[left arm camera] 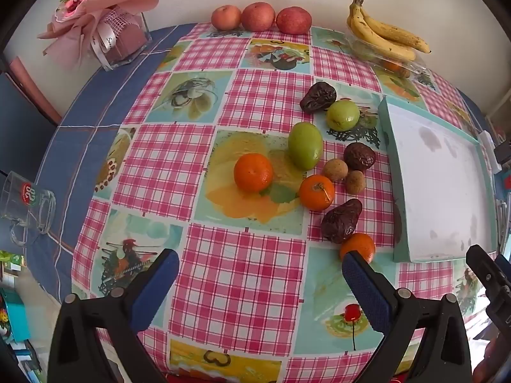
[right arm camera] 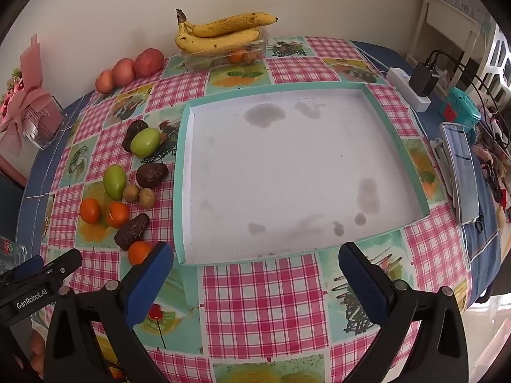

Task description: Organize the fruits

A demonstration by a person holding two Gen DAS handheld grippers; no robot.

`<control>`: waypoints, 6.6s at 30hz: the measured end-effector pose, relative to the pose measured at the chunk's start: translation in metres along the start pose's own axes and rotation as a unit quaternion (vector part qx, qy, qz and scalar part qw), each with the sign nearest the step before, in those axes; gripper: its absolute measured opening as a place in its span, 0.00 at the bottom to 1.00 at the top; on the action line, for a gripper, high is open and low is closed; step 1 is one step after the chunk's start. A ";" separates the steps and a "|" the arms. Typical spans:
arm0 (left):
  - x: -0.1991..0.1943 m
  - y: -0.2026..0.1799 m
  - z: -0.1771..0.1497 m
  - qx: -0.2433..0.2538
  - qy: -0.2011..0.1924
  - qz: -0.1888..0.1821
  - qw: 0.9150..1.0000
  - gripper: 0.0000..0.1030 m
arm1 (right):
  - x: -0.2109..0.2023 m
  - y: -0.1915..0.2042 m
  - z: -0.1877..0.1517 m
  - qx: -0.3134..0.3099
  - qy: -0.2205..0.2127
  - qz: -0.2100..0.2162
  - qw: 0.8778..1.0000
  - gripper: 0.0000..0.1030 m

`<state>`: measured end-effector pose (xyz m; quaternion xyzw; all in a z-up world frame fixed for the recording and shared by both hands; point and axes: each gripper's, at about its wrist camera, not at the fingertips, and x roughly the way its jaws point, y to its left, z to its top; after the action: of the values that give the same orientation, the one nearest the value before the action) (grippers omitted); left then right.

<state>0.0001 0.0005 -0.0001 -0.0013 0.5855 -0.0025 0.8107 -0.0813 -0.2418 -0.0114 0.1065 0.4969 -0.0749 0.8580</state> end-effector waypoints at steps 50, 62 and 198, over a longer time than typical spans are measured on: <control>0.000 0.001 0.000 0.000 0.000 0.001 1.000 1.00 | 0.004 -0.002 -0.001 0.001 0.009 0.000 1.000 1.00; -0.001 0.002 0.000 -0.002 -0.001 -0.001 1.000 1.00 | 0.005 -0.002 -0.002 0.001 0.010 -0.001 1.000 1.00; 0.020 0.040 0.078 -0.085 -0.049 -0.100 0.990 0.37 | 0.042 0.096 0.016 -0.094 0.064 0.093 0.989 0.36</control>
<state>0.0802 0.0408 0.0053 -0.1283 0.5403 -0.0336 0.8309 -0.0246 -0.1537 -0.0297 0.0755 0.5440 0.0592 0.8336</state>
